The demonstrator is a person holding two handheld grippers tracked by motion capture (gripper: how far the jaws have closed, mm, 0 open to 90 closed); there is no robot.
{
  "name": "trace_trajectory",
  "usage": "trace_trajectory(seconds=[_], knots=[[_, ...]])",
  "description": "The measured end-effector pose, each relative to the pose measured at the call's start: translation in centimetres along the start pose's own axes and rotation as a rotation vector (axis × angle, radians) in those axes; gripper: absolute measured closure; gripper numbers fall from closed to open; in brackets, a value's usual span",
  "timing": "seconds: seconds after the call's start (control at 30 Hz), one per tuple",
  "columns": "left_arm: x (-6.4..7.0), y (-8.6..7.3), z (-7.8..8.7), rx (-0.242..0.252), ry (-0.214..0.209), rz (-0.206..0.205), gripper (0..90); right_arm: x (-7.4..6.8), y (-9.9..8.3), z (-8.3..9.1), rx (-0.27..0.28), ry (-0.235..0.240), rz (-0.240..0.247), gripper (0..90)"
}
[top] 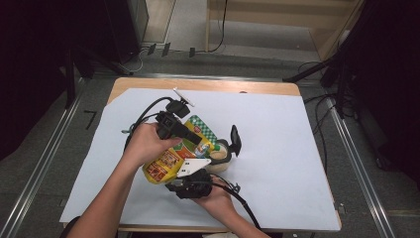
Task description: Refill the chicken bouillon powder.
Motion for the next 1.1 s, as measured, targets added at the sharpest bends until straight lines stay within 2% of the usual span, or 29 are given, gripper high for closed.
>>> trace_trajectory(seconds=[0.4,0.53,0.9,1.1], knots=[[-0.3,-0.6,2.4,0.044,-0.057,-0.003,90.0,0.6,0.1,0.3,0.014,-0.022,-0.026,58.1],[-0.3,-0.8,3.0,0.051,-0.054,-0.008,90.0,0.8,0.1,0.4,0.015,-0.033,-0.039,56.2],[-1.1,-1.6,6.0,0.134,-0.089,0.013,90.0,1.5,0.3,1.2,0.05,-0.077,-0.068,54.5],[-1.7,-2.1,7.5,0.183,-0.102,0.031,90.0,1.8,0.6,1.7,0.069,-0.077,-0.093,53.4]])
Point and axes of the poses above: each handheld gripper's, and its own axes: z roughly backward along the jaws, y roughly out of its top, x roughly to its right, the point moved 3 cm from there along -z, roughly forward along the jaws, and after that the axes turned 2 degrees about -y, right-handed, at the moved point
